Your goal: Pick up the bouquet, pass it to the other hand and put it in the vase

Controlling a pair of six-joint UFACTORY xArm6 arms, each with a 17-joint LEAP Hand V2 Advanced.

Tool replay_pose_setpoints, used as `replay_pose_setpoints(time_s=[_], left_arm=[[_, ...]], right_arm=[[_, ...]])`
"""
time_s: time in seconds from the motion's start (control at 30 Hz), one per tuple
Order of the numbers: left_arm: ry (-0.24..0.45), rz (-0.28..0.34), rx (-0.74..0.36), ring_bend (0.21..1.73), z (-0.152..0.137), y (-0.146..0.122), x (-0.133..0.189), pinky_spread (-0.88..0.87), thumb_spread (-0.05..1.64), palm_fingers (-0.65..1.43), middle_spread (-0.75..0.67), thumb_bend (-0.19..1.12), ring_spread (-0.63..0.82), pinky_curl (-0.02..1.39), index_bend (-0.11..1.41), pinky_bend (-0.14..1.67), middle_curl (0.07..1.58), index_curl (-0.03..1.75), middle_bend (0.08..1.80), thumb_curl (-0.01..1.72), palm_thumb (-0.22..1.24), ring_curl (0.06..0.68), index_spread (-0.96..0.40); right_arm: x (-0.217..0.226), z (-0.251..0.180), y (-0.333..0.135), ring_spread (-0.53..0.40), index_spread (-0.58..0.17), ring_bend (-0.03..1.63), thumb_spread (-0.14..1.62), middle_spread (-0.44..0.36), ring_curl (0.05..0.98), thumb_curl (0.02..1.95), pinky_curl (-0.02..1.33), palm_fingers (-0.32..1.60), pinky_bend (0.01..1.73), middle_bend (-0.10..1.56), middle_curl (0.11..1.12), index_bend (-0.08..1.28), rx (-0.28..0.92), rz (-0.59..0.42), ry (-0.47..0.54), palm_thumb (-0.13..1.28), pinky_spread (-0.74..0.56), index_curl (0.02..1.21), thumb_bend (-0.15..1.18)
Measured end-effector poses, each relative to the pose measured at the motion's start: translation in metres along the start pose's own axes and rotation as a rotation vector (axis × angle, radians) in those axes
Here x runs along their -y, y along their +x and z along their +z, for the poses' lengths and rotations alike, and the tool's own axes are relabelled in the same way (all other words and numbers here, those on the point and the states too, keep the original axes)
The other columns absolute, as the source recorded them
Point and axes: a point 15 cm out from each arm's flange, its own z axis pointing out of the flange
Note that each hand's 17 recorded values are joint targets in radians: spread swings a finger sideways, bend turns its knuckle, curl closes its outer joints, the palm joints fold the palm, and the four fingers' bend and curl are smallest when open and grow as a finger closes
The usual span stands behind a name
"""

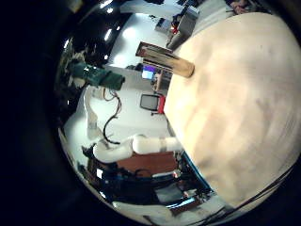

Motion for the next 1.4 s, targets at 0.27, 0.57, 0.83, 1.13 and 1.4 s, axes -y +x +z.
replay_pose_setpoints(time_s=[0.27,0.57,0.83,1.13,1.4], left_arm=[[0.101,0.083,0.096,1.4,-0.044,0.027,0.031,-0.6,0.13,1.01,-0.64,-0.02,-0.44,0.68,0.59,1.13,1.17,0.47,0.96,0.89,1.17,0.619,-0.83],[0.211,0.109,0.162,1.45,-0.098,0.024,0.055,-0.59,0.12,0.96,-0.63,-0.02,-0.43,0.7,0.47,1.17,1.16,0.8,1.02,0.91,1.17,0.622,-0.88],[0.275,0.095,0.177,1.48,-0.131,-0.003,0.069,-0.57,0.12,0.93,-0.61,-0.02,-0.42,0.71,0.3,1.2,1.14,1.21,1.06,0.92,1.17,0.615,-0.92],[0.292,0.046,0.16,1.47,-0.149,-0.042,0.081,-0.57,0.11,0.94,-0.6,-0.02,-0.42,0.7,0.22,1.2,1.13,1.38,1.07,0.93,1.17,0.609,-0.89],[0.316,-0.017,0.188,1.46,-0.155,-0.099,0.08,-0.57,0.11,0.95,-0.59,-0.02,-0.43,0.7,0.18,1.19,1.13,1.51,1.06,0.93,1.17,0.605,-0.83]], right_arm=[[0.002,0.001,-0.002,0.175,-0.315,0.29,0.96,0.014,0.21,0.49,0.33,0.17,0.25,0.17,0.27,0.21,0.003,-0.006,0.004,0.82,0.36,0.37,-0.02],[0.003,0.001,-0.003,0.175,-0.319,0.27,0.96,0.013,0.223,0.49,0.32,0.18,0.24,0.17,0.25,0.19,-0.003,-0.014,0.011,0.82,0.35,0.37,-0.02],[0.005,0.0,-0.008,0.176,-0.322,0.26,0.95,0.034,0.233,0.48,0.32,0.18,0.23,0.17,0.25,0.2,-0.012,-0.027,0.012,0.83,0.35,0.36,-0.02],[0.005,0.002,-0.011,0.176,-0.317,0.25,0.95,0.039,0.238,0.48,0.32,0.19,0.21,0.17,0.25,0.19,-0.015,-0.035,0.007,0.83,0.36,0.36,-0.02],[0.005,0.003,-0.011,0.176,-0.318,0.23,0.96,0.039,0.241,0.48,0.32,0.2,0.2,0.17,0.24,0.2,-0.016,-0.033,0.006,0.84,0.36,0.37,-0.02]])
